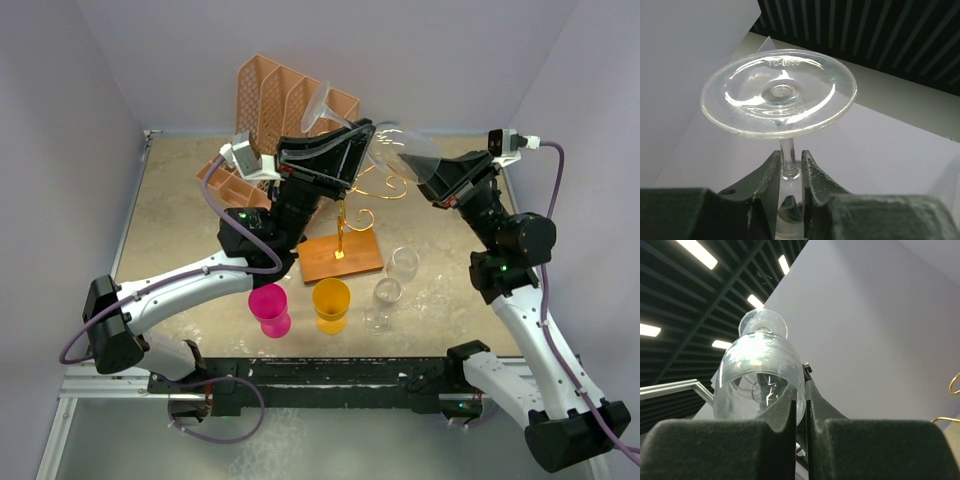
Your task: Place the wine glass upside down on the wine glass rack
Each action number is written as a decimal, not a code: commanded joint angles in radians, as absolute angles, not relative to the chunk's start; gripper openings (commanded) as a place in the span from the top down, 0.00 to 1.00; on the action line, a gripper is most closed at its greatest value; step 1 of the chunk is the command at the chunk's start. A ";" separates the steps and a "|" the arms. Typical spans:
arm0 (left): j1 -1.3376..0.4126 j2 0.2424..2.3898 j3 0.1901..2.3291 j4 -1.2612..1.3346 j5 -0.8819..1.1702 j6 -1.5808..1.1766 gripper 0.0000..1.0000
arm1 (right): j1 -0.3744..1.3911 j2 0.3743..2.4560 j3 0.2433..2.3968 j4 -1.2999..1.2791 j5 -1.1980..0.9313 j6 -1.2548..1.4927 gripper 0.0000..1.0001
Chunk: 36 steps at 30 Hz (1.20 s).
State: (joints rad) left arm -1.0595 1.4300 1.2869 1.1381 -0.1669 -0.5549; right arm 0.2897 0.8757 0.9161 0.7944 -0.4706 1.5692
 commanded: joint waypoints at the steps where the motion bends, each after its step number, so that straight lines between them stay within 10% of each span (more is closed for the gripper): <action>1: -1.058 1.447 1.319 1.113 -0.157 -0.525 0.90 | 0.299 0.849 0.986 0.860 -0.515 1.547 1.00; 11: -1.058 1.439 1.321 1.126 -0.173 -0.503 1.00 | 0.299 0.842 0.971 0.798 -0.529 1.511 0.99; 20: -1.055 1.367 1.323 0.913 -0.295 -0.467 1.00 | 0.299 0.810 0.965 0.728 -0.476 1.427 0.52; 36: -0.997 1.123 1.478 0.153 -0.633 -0.190 1.00 | 0.299 0.654 0.973 0.401 -0.342 1.157 0.37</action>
